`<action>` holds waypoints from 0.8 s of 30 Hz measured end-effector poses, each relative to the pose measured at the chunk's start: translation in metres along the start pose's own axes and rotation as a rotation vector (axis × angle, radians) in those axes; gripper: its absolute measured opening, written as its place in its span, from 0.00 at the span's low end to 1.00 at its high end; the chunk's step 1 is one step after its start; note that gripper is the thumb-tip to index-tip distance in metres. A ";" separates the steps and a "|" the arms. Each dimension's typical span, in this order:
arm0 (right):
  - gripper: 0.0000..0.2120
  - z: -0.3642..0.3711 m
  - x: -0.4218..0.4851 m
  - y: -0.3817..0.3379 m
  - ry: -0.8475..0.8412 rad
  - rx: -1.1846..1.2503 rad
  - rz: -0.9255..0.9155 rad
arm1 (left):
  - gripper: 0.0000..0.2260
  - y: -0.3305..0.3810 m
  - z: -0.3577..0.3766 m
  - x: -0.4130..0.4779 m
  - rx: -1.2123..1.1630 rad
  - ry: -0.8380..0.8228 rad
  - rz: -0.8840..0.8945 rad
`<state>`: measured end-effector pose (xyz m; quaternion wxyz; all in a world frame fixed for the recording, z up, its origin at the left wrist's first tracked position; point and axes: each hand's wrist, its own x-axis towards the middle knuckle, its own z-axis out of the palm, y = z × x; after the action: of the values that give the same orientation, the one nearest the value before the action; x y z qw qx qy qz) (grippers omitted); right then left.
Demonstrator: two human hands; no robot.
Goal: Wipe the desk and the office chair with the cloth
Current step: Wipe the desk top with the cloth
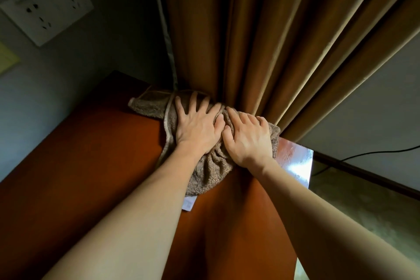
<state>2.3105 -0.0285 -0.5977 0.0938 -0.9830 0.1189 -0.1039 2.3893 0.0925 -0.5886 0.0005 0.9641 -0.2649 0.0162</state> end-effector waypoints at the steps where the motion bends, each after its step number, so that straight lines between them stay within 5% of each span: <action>1: 0.25 -0.001 -0.002 0.001 0.001 0.002 -0.002 | 0.33 0.002 0.000 -0.003 -0.004 0.002 -0.002; 24: 0.31 -0.038 -0.094 0.073 -0.097 -0.099 0.196 | 0.25 0.105 0.002 -0.053 -0.074 -0.024 0.120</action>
<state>2.1975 -0.0800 -0.5938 0.0604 -0.9740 0.2146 -0.0408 2.2901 0.0299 -0.5928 0.0322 0.9460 -0.3227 -0.0052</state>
